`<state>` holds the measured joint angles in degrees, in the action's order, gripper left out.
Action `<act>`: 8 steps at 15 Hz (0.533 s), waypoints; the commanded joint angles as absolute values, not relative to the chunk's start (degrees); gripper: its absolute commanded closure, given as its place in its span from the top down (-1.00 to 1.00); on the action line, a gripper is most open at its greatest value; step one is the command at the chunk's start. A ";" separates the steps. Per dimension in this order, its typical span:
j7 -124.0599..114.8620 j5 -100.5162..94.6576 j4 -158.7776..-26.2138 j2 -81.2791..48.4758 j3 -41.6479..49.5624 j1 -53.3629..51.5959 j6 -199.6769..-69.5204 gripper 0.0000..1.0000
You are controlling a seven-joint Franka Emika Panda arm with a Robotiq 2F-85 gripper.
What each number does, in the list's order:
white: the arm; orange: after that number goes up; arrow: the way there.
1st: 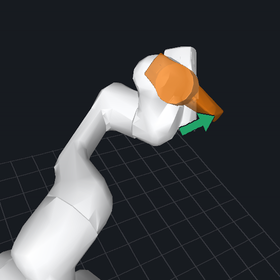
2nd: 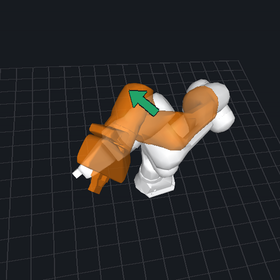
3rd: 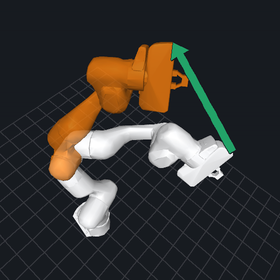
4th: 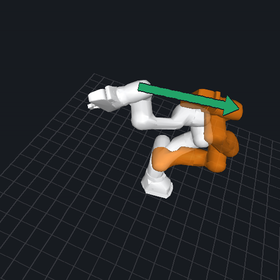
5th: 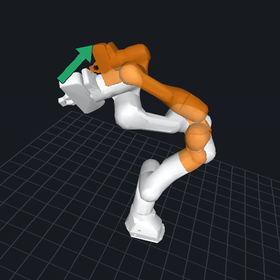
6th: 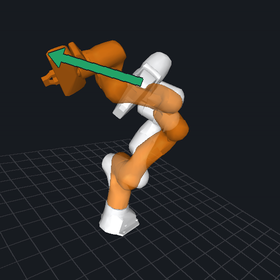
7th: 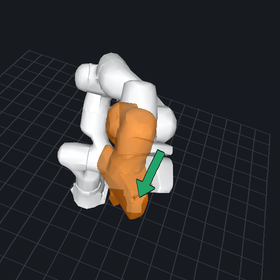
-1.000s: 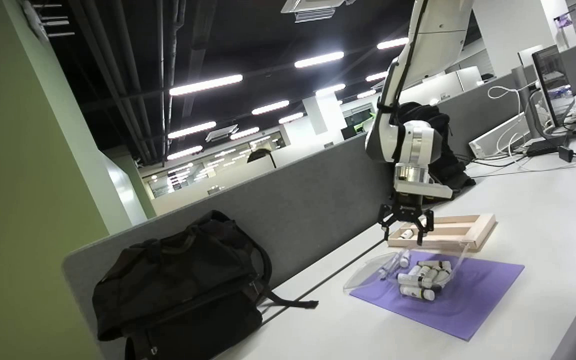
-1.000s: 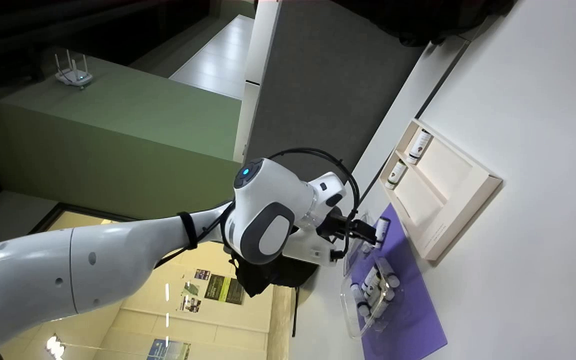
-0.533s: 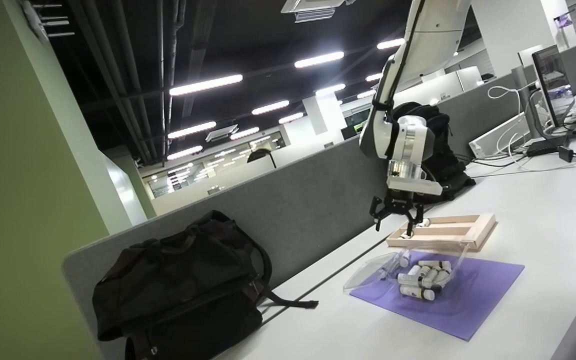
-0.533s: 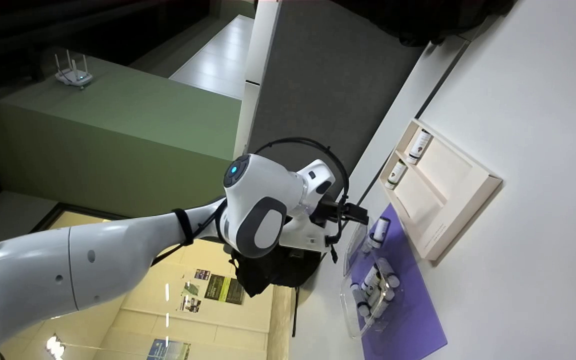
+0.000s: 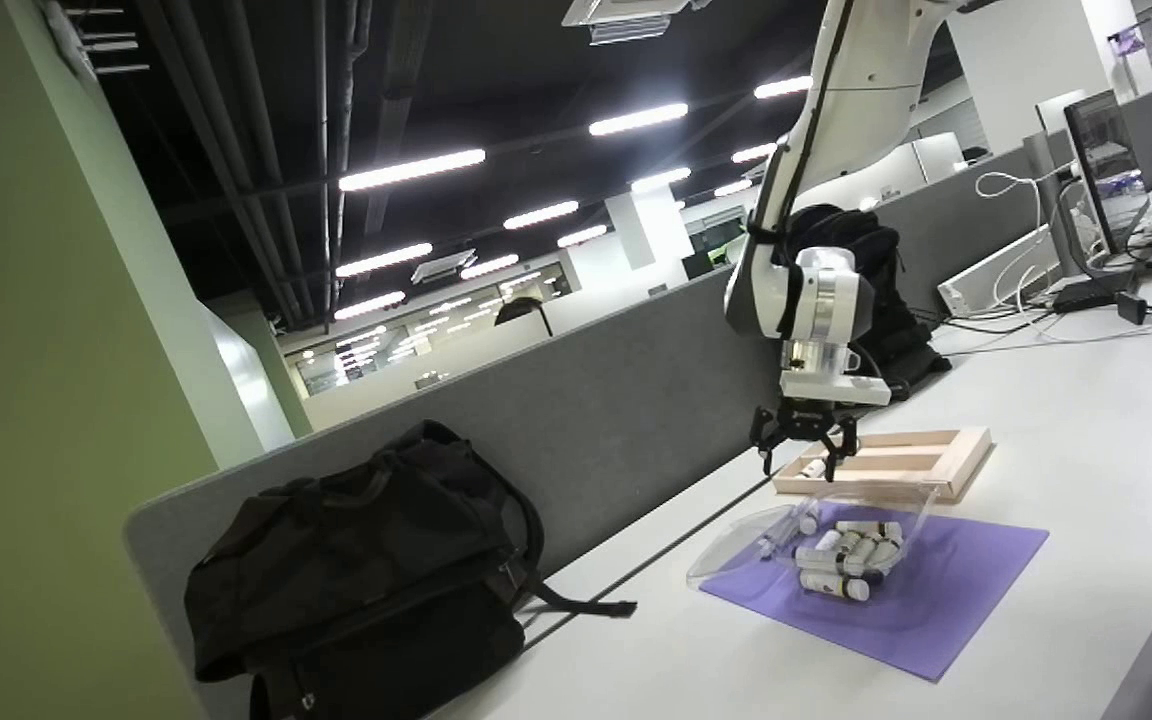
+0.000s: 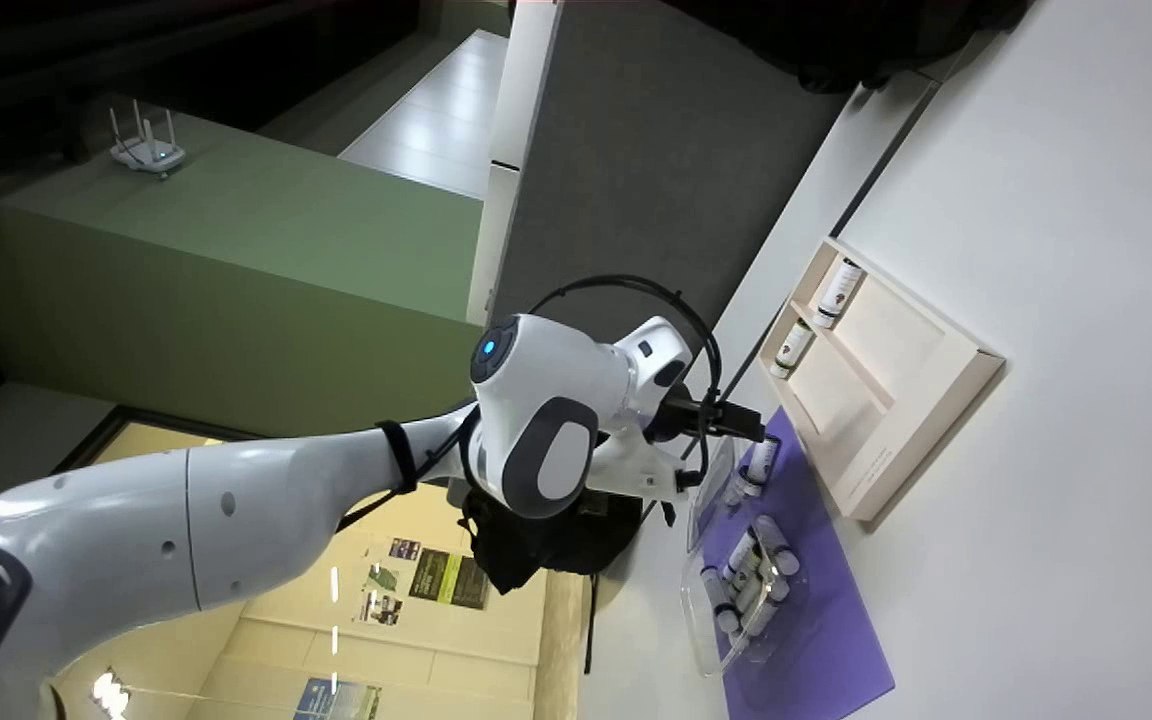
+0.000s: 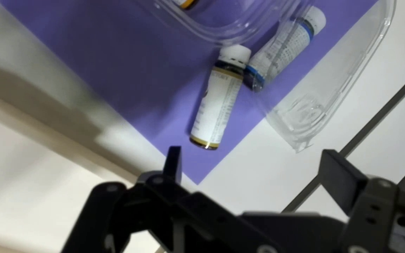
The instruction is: Uncover the clear container and put one of the bottles from the table inside it
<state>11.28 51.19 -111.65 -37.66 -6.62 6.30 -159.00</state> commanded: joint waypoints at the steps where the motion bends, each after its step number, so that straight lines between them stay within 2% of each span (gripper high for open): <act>1: 5.82 48.28 -109.15 -39.88 -5.42 5.13 -158.36 1.00; 8: -0.08 43.54 -107.29 -42.41 -5.43 4.17 -157.62 0.98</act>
<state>4.29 45.80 -109.19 -41.39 -6.14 4.98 -158.86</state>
